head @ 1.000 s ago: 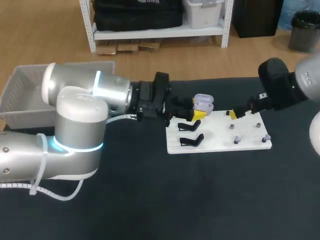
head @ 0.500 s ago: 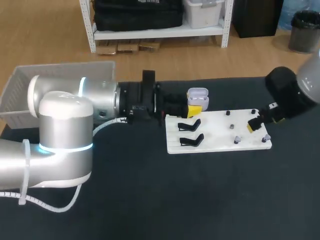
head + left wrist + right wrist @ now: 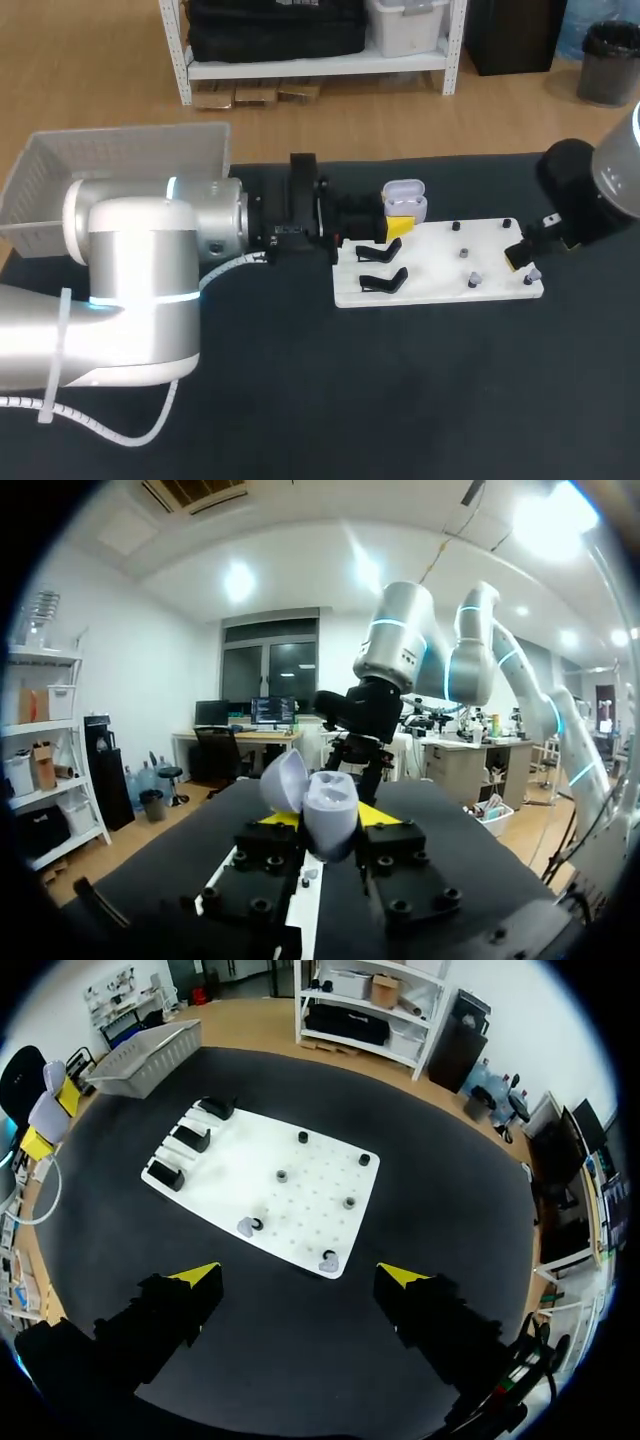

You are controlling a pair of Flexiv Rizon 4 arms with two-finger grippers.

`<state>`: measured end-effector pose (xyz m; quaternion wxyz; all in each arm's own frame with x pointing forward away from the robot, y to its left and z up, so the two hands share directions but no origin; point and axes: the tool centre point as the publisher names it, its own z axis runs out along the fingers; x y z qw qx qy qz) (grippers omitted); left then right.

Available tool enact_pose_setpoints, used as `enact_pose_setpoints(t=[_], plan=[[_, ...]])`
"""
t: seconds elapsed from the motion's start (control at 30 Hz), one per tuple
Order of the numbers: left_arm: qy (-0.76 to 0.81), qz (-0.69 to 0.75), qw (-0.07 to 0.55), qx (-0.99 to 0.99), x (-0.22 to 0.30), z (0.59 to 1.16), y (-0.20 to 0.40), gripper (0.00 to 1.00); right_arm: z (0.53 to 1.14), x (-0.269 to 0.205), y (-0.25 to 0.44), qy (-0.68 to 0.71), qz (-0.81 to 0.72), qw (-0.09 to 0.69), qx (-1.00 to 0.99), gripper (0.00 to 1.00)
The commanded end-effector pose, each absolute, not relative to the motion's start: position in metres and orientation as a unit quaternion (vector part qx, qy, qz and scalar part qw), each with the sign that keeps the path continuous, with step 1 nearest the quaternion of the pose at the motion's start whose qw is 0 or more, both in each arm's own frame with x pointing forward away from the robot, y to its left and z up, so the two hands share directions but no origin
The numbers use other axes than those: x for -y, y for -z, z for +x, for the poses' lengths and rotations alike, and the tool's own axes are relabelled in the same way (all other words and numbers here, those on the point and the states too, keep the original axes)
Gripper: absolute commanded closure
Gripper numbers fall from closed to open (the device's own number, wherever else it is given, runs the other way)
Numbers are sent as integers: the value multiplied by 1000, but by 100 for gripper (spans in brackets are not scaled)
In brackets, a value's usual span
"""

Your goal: Pick up each earbud case from the left stands, insert the matching earbuds, close the lid, and place the case in the box.

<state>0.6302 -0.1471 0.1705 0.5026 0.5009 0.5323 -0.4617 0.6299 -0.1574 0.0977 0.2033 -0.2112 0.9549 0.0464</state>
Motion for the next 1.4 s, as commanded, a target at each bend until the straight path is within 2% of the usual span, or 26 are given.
enact_pose_setpoints(t=[0.03, 0.37, 0.73, 0.83, 0.93, 1.0, 1.13, 1.17, 1.3, 1.33, 1.4], plan=[[453, 490, 515, -538, 148, 627, -169, 100, 626, 162, -84, 22, -203, 217, -955, 0], [453, 490, 515, -538, 148, 627, -169, 100, 626, 192, -44, 72, -237, 171, -954, 0], [453, 490, 515, -538, 148, 627, -169, 100, 627, 174, -39, 60, -238, 119, -962, 0], [453, 490, 515, -538, 148, 627, -169, 100, 630, 172, -38, 59, -237, 107, -964, 10], [453, 490, 515, -538, 148, 627, -169, 100, 634, 172, -37, 56, -239, 99, -964, 13], [453, 490, 515, -538, 148, 627, -169, 100, 636, 170, -38, 55, -239, 93, -965, 20], [453, 490, 515, -538, 148, 627, -169, 100, 636, 167, -37, 55, -241, 83, -965, 26], [453, 490, 515, -538, 148, 627, -169, 100, 636, 167, -36, 55, -240, 81, -966, 32], [453, 490, 515, -538, 148, 627, -169, 100, 636, 167, -33, 56, -235, 77, -967, 43], [453, 490, 515, -538, 148, 627, -169, 100, 636, 167, -33, 57, -234, 77, -968, 49], [453, 490, 515, -538, 148, 627, -169, 100, 637, 166, -34, 58, -230, 75, -968, 52]])
